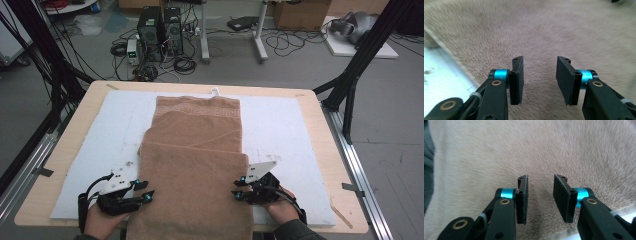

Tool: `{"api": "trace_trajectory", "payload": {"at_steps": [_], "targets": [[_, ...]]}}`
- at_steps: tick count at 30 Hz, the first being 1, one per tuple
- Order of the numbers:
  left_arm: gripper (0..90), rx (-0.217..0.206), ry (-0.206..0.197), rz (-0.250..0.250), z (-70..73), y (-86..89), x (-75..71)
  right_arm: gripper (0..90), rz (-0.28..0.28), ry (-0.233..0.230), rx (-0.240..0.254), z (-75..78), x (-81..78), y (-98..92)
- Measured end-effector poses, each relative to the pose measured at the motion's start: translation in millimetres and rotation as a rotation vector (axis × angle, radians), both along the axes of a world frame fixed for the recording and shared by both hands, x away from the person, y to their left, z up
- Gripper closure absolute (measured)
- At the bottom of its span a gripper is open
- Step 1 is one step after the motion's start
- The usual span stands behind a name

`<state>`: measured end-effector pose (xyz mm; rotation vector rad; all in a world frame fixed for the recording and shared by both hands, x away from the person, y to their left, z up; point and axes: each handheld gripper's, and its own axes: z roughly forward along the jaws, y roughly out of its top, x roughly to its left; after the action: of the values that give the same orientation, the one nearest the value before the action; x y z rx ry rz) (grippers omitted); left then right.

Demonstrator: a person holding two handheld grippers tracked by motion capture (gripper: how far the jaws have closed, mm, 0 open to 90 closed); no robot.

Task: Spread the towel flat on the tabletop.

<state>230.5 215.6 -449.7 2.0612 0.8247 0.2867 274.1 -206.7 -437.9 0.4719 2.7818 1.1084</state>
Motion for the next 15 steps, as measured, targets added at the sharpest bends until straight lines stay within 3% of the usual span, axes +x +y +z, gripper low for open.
{"api": "trace_trajectory", "payload": {"at_steps": [2,4,7,15], "targets": [[71.2,-0.016,-0.014,0.006,-3.8,0.1,-0.4,71.1,0.005,0.021,0.027,-3.1,1.0,-0.9],[84.9,-0.018,-0.002,-0.002,-3.1,-0.5,0.0,81.1,0.022,0.022,0.036,-3.3,1.0,-2.4],[86.4,0.014,-0.011,-0.011,-0.2,-1.7,-3.7,84.7,0.042,0.017,0.031,-3.0,-2.5,-1.1],[86.5,-0.003,-0.002,-0.036,4.5,8.4,-35.2,84.9,0.098,0.025,0.040,2.1,-28.6,1.2]]}}
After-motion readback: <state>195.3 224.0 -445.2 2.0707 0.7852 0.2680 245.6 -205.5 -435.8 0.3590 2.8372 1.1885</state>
